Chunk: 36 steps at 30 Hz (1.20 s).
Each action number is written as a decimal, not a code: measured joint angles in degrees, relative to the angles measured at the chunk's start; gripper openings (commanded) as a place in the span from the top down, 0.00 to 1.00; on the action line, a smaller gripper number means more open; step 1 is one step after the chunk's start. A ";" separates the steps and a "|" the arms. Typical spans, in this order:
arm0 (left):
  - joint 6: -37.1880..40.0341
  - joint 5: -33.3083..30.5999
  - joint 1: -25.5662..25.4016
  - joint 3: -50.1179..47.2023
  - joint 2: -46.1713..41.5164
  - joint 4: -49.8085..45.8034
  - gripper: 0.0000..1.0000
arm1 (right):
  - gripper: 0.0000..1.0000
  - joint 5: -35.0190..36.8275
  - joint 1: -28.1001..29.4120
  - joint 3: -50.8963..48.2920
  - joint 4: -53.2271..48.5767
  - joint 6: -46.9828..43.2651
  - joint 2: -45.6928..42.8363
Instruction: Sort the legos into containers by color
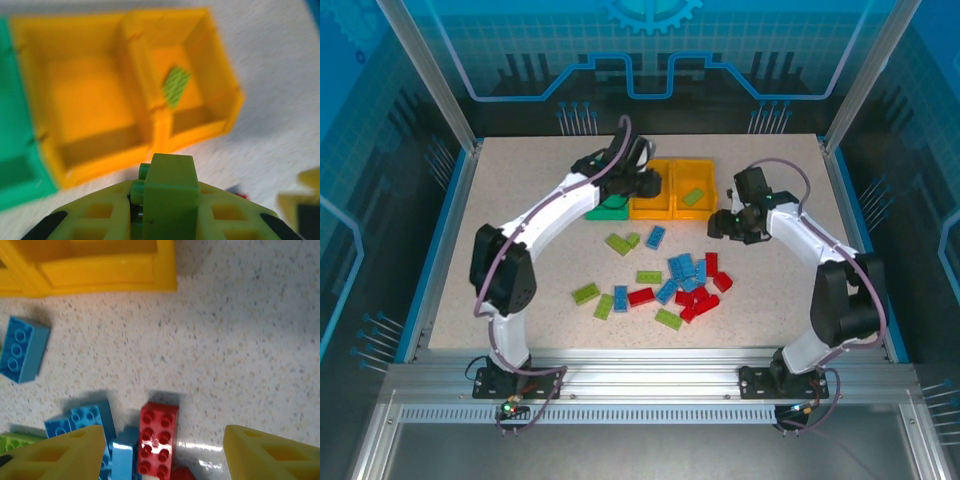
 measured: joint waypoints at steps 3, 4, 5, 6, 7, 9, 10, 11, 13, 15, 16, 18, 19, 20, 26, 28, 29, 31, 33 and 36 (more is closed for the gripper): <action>0.17 2.40 -1.05 10.25 8.39 -0.48 0.72 | 0.34 -0.11 0.66 -3.80 0.28 1.62 -3.76; 0.17 3.13 -1.40 13.40 11.41 -0.98 0.72 | 0.33 -0.07 1.29 -4.94 0.22 2.49 -5.11; 0.15 3.72 -1.75 16.24 14.29 -1.42 0.72 | 0.32 0.11 2.29 -5.95 0.13 3.50 -6.51; 0.13 4.22 -2.03 18.34 16.61 -1.97 0.72 | 0.31 0.35 3.34 -6.69 0.00 4.44 -7.63; 0.04 4.85 -2.34 20.50 19.21 -2.51 0.72 | 0.30 0.59 4.76 -7.52 -0.24 5.66 -8.92; -0.07 5.84 -2.75 23.08 23.04 -3.17 0.71 | 0.25 1.44 7.93 -8.74 -1.46 8.44 -11.17; -0.11 6.14 -2.93 24.00 24.68 -3.56 0.71 | 0.24 1.66 9.42 -9.33 -1.99 9.90 -12.11; -0.31 6.34 -3.06 24.74 25.99 -3.80 0.69 | 0.23 1.86 10.86 -10.29 -2.25 11.76 -13.18; -1.05 6.69 -3.23 25.33 27.67 -4.22 0.62 | 0.22 1.88 12.98 -13.05 -2.34 14.84 -15.37; -1.64 7.21 -3.26 25.79 28.41 -4.20 0.57 | 0.21 1.88 14.82 -16.52 -2.54 17.84 -17.55; -1.77 7.19 -3.32 26.32 28.50 -4.22 0.53 | 0.20 1.90 15.82 -18.27 -2.89 19.43 -18.58; -2.27 7.21 -3.32 26.95 28.50 -4.15 0.47 | 0.19 2.29 17.73 -20.65 -3.32 22.18 -20.17; -2.40 7.23 -3.32 27.17 28.50 -4.04 0.44 | 0.19 2.58 18.86 -21.40 -3.67 23.54 -20.92; -2.60 7.32 -3.32 27.21 28.50 -4.00 0.42 | 0.19 2.97 20.15 -21.88 -3.96 24.87 -21.70; -3.45 7.72 -3.32 27.23 28.48 -3.93 0.28 | 0.19 4.50 26.32 -23.17 -4.22 31.56 -24.70; -4.09 7.74 -3.43 26.36 27.67 -3.58 0.24 | 0.19 4.90 28.13 -23.89 -4.28 33.55 -25.07; -4.31 7.74 -3.50 25.27 26.93 -3.28 0.21 | 0.19 5.03 28.98 -24.17 -4.31 34.29 -25.09; -4.94 7.52 -3.54 21.42 24.11 -2.34 0.04 | 0.19 5.57 30.82 -24.41 -4.31 35.65 -25.07; -5.64 7.02 -3.58 16.41 19.89 -1.42 0.01 | 0.18 6.14 32.87 -24.39 -4.26 36.85 -24.76; -5.77 5.55 -3.58 8.81 12.11 0.15 0.01 | 0.18 6.99 36.41 -24.11 -4.35 38.95 -22.82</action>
